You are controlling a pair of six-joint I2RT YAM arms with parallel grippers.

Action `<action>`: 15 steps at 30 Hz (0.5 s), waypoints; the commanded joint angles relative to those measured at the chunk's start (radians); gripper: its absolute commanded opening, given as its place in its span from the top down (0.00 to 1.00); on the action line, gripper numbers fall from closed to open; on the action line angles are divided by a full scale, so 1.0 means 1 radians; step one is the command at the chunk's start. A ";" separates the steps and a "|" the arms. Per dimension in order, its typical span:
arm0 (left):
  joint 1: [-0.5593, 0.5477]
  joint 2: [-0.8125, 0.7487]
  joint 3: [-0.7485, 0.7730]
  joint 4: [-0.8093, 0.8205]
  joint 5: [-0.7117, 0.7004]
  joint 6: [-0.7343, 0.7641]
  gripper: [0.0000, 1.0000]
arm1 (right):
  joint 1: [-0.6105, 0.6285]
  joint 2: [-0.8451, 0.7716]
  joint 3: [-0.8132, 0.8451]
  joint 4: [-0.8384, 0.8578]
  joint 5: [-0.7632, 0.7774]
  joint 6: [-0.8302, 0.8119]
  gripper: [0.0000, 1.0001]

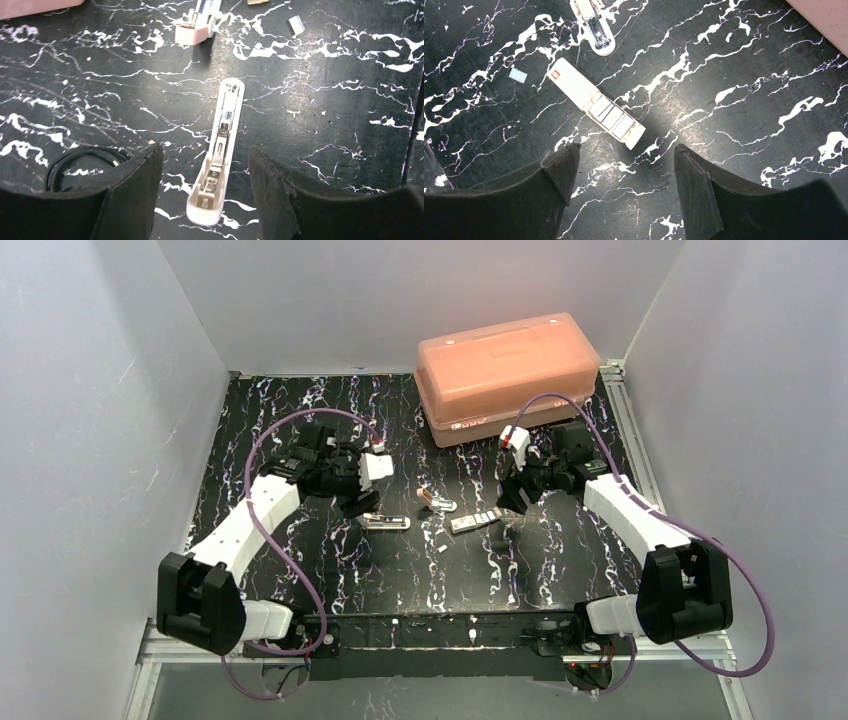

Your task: Load the staples into the stapler

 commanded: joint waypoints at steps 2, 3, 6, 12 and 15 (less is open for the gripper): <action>0.050 -0.094 0.031 0.005 0.041 -0.110 0.38 | -0.006 -0.025 -0.008 0.028 0.008 0.001 0.23; 0.060 -0.106 0.030 0.019 0.029 -0.134 0.38 | -0.006 -0.029 -0.009 0.028 0.015 0.000 0.22; 0.084 -0.141 0.022 0.076 -0.037 -0.201 0.37 | -0.013 -0.048 -0.014 0.042 0.033 0.004 0.21; 0.141 -0.214 -0.028 0.198 -0.138 -0.300 0.33 | -0.025 -0.081 -0.025 0.069 0.058 0.014 0.18; 0.174 -0.256 -0.068 0.256 -0.153 -0.364 0.28 | -0.041 -0.101 -0.028 0.079 0.061 0.026 0.14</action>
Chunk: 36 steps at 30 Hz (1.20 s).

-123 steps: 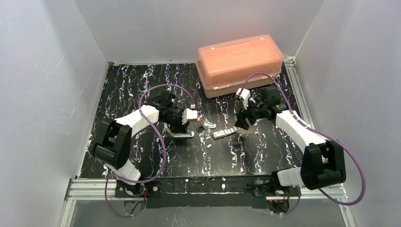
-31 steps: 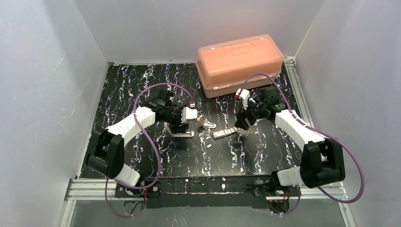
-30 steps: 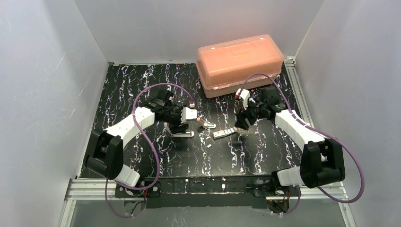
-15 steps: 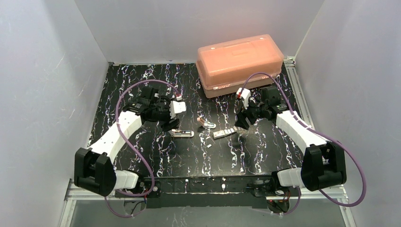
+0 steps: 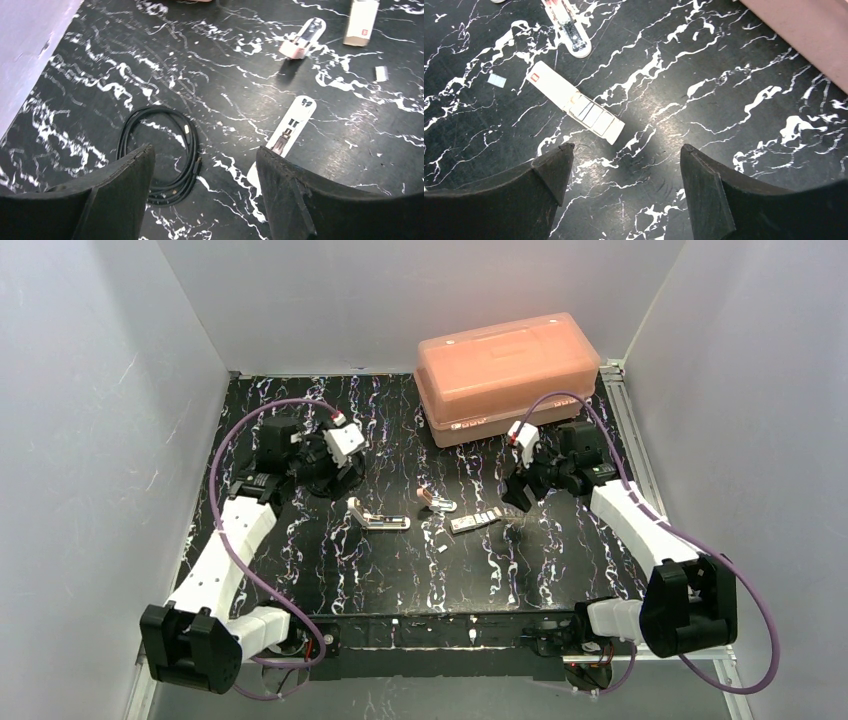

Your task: Load the staples into the stapler

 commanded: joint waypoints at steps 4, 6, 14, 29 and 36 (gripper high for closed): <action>0.069 -0.111 -0.099 0.149 -0.053 -0.167 0.13 | -0.038 -0.064 -0.024 0.086 0.024 0.051 0.01; 0.082 -0.118 -0.106 0.154 -0.050 -0.178 0.03 | -0.044 -0.067 -0.026 0.099 0.027 0.067 0.01; 0.150 -0.007 -0.002 0.034 -0.025 -0.165 0.01 | -0.052 -0.064 -0.008 0.130 0.001 0.191 0.01; 0.447 0.084 -0.006 -0.039 0.384 0.063 0.02 | -0.052 0.017 0.115 0.020 -0.112 0.219 0.01; 0.466 0.180 0.024 -0.208 0.514 0.248 0.06 | -0.033 0.065 0.127 0.043 -0.155 0.185 0.01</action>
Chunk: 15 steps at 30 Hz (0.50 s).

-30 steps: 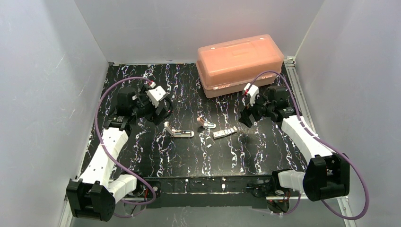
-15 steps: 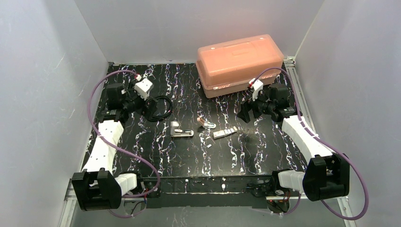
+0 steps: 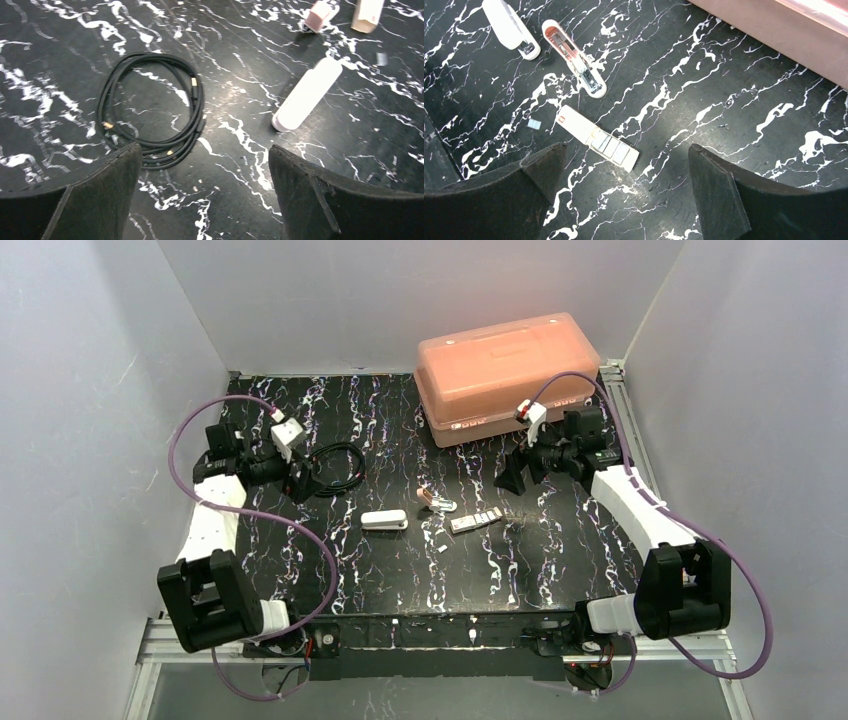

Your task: Load the staples into the stapler

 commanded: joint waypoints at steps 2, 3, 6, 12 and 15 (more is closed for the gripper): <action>0.000 0.025 0.016 -0.127 0.147 0.162 0.08 | 0.022 -0.010 0.008 0.025 -0.041 -0.042 0.01; -0.012 0.026 0.009 -0.126 0.130 0.184 0.09 | 0.028 -0.018 -0.002 0.042 -0.041 -0.044 0.01; -0.072 0.020 -0.025 -0.125 0.056 0.249 0.10 | 0.051 -0.037 -0.031 0.087 -0.043 -0.046 0.01; -0.242 0.035 -0.059 -0.085 -0.039 0.302 0.17 | 0.072 -0.040 -0.057 0.097 -0.077 -0.078 0.01; -0.341 0.068 -0.051 -0.059 -0.071 0.302 0.20 | 0.072 -0.059 -0.064 0.063 -0.072 -0.125 0.01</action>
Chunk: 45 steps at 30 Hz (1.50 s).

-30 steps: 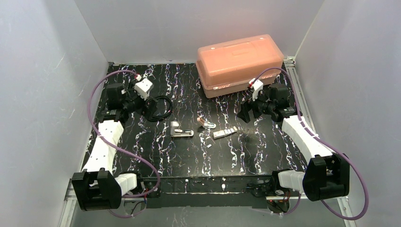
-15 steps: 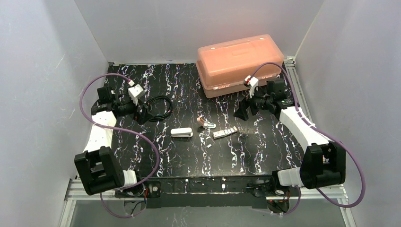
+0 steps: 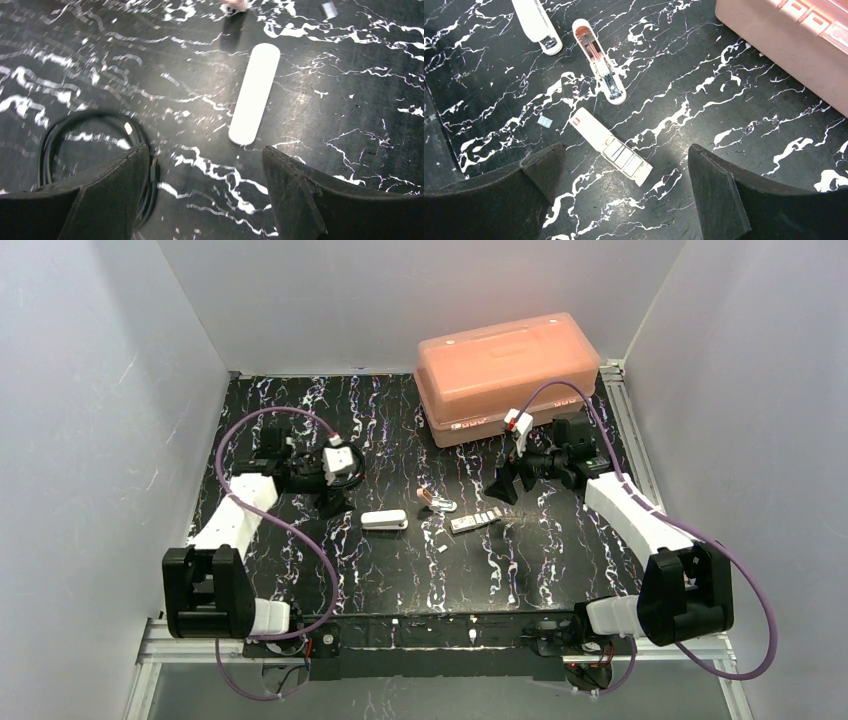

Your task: Load the staples into the stapler

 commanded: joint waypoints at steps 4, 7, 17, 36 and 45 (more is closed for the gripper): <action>-0.190 0.078 0.008 0.051 -0.093 0.035 0.22 | 0.002 -0.063 -0.025 -0.016 -0.008 -0.108 0.02; -0.257 0.102 0.001 0.087 -0.132 0.016 0.22 | 0.001 -0.063 -0.032 -0.018 0.004 -0.127 0.03; -0.413 0.169 -0.008 0.178 -0.283 -0.018 0.23 | 0.002 -0.040 -0.042 -0.027 0.026 -0.148 0.08; -0.672 0.087 0.094 0.057 -0.337 -0.393 0.37 | 0.060 -0.047 -0.028 -0.189 0.080 -0.183 0.22; -0.875 0.150 0.062 0.160 -0.497 -0.684 0.48 | 0.014 -0.117 -0.062 -0.143 0.147 -0.093 0.27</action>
